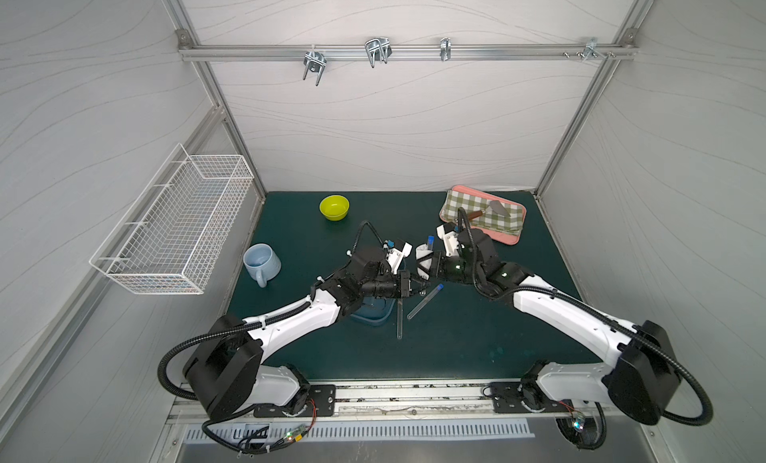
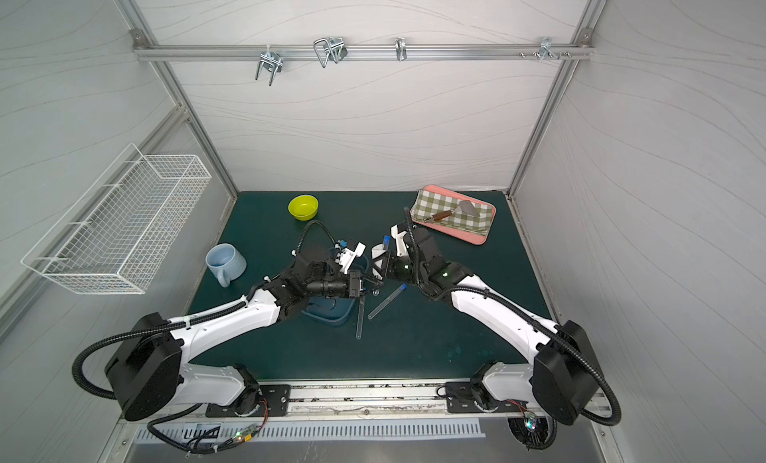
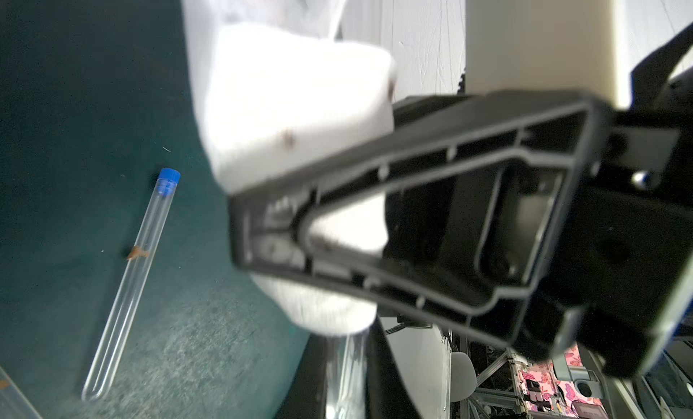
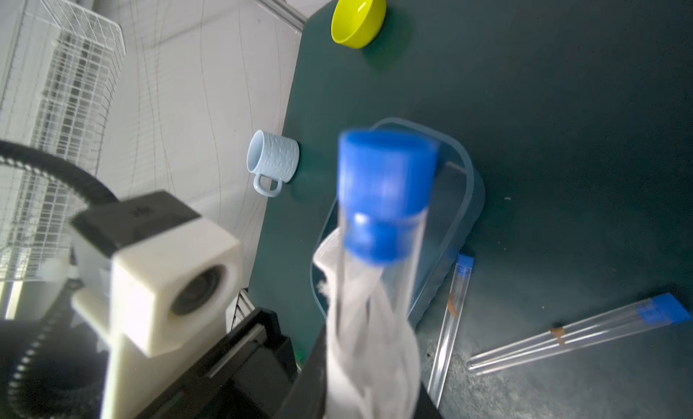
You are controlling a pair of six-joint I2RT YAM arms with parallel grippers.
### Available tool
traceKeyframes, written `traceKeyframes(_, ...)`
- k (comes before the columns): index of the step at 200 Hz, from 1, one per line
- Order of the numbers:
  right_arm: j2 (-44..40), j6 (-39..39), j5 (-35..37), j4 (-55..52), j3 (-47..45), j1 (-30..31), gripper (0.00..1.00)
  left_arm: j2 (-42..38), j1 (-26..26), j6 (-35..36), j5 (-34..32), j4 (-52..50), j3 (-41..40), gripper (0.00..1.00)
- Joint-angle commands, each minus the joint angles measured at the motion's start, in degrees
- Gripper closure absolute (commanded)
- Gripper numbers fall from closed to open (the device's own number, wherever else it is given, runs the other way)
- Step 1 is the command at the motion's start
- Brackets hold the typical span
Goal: Wipe the exteriors of test tubes
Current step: Wipe the dirt from the test tube.
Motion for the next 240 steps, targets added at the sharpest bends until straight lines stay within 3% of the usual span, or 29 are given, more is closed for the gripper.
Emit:
traceKeyframes(1,1.5,-2.3,-1.3,0.5,3.6,-3.2,0.78,-0.6,0.2,-0.4,1.4,3.1,0.8,0.93)
traceKeyframes(36,2.1,-2.6,-3.0,0.7,4.8,-3.6,0.8,-0.2,0.3,-1.0,1.9,3.6,1.2,0.94)
traceKeyframes(102,-3.2,1.6,1.4,2.6,-4.2,2.5,0.8,-0.4,0.9,-1.9,2.1,4.2,1.2,0.94)
traceKeyframes(240,-4.0,3.1,3.1,2.0,-5.4,6.9,0.8,-1.4,2.1,-1.3,1.9,3.3,1.0,0.94)
